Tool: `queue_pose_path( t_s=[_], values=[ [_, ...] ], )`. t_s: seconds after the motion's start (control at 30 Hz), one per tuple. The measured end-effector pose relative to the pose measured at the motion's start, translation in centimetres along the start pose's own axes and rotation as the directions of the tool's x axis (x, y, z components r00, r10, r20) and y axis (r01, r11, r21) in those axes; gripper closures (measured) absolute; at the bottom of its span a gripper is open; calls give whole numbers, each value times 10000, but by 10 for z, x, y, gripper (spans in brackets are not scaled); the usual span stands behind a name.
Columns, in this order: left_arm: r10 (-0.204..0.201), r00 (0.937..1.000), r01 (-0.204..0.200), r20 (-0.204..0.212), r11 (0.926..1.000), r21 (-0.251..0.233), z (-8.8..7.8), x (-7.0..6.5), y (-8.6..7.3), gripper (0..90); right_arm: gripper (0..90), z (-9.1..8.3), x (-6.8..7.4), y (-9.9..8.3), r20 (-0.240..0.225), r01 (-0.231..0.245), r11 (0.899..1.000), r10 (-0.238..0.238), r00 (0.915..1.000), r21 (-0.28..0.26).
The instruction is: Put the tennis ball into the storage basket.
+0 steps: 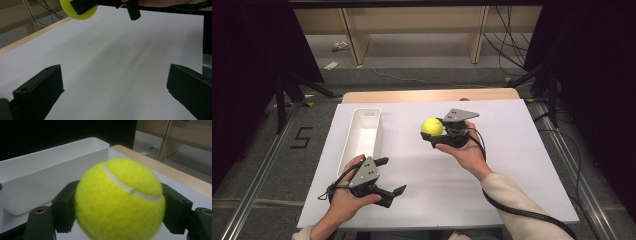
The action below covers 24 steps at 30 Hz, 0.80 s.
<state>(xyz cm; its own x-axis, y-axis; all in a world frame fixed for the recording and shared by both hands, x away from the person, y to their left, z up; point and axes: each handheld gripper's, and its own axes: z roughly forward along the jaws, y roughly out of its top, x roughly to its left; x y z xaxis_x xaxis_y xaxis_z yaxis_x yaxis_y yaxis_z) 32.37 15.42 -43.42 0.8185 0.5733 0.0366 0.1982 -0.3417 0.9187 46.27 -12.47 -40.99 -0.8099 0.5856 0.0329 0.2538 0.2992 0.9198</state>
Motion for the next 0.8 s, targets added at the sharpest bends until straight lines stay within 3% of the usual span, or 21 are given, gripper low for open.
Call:
queue_pose_path(
  t_s=[0.8],
  values=[
    [10,10000,-10,-1,10000,-3,0,0,0,1,268,5,4,3,-134,-11,10000,10,9999,-50]
  ],
)
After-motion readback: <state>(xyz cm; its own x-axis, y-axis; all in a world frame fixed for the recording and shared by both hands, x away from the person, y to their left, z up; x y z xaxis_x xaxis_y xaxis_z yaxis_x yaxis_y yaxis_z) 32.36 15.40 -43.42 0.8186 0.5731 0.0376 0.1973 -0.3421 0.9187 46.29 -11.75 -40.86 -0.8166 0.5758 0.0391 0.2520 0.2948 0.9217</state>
